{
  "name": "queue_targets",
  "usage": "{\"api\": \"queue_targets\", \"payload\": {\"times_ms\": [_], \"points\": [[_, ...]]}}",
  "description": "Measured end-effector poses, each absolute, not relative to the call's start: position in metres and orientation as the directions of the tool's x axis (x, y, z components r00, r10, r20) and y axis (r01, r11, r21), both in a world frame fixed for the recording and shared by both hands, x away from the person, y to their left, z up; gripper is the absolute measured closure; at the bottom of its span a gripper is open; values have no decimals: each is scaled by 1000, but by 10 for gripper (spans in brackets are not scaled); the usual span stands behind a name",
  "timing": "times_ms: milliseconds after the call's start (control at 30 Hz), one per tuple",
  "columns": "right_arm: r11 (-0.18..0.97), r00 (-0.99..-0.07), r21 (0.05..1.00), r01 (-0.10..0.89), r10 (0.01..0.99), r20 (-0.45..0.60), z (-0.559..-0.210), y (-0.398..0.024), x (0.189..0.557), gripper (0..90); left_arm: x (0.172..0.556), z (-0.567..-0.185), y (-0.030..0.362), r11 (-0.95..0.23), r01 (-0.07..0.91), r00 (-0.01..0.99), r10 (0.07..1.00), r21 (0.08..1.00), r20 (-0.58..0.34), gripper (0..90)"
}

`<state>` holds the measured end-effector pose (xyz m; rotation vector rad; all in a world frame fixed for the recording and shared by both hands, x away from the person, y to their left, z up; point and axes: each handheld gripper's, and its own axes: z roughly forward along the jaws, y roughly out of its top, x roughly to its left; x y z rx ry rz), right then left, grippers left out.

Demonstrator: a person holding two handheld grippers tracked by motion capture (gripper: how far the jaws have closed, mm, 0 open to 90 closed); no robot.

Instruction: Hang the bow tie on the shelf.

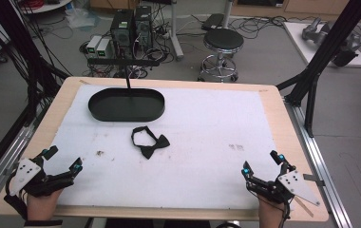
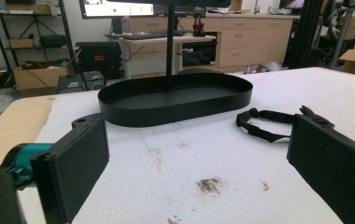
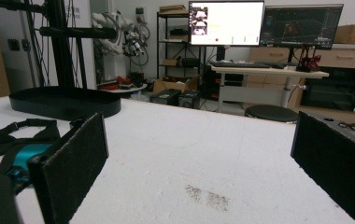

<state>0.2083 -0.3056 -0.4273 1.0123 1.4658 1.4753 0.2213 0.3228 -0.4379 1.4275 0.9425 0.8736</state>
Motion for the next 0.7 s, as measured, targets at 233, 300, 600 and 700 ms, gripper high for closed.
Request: {"api": "queue_targets", "payload": {"times_ms": [233,300,600,700], "points": [[-9,-352,1000,-13,936,4,-427,-307,208,30,221,-436,322,-21,73,415,910,997,-12,62],[-9,-352,1000,-11,936,5,-427,-307,209,30,221,-434,319,-33,77,429,903,996,-3,61],[-33,-348,999,-25,937,22,-426,-309,207,30,227,-412,297,-80,69,514,857,994,33,62],[-41,-350,999,-30,936,28,-426,-310,207,30,234,-406,284,-102,76,546,836,992,44,62]]}}
